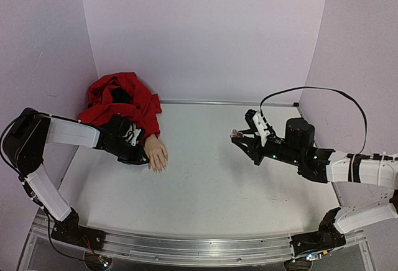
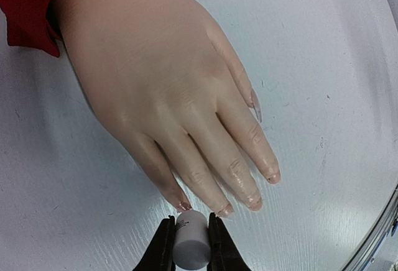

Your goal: Paint the nails

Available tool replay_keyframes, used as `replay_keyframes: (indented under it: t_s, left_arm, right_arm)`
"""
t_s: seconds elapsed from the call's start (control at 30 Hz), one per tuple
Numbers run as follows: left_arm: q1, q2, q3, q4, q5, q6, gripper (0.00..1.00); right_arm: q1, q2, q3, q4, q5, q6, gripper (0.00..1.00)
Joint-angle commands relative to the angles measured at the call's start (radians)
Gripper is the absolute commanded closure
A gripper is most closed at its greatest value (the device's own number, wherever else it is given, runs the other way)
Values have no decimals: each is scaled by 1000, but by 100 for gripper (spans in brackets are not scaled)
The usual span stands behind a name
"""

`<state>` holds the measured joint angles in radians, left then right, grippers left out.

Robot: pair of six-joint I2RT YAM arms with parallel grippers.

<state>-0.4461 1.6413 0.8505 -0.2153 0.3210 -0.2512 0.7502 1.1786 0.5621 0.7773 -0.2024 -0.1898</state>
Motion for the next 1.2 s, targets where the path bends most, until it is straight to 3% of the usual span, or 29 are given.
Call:
replay_keyframes:
  t_s: [0.0,0.27,1.17]
  left_arm:
    - [-3,-32,16,38,13,8,100]
    - [-3,-91,-4,20,-24,-6,100]
    - [-2,-20,44,13,-31,10,100]
  right_arm:
    - [-5,-4,12,56,-13,1,100]
    - [-5,-7,10,56,-18,3,100]
    - [-5,-7,10,56,-11,1,100]
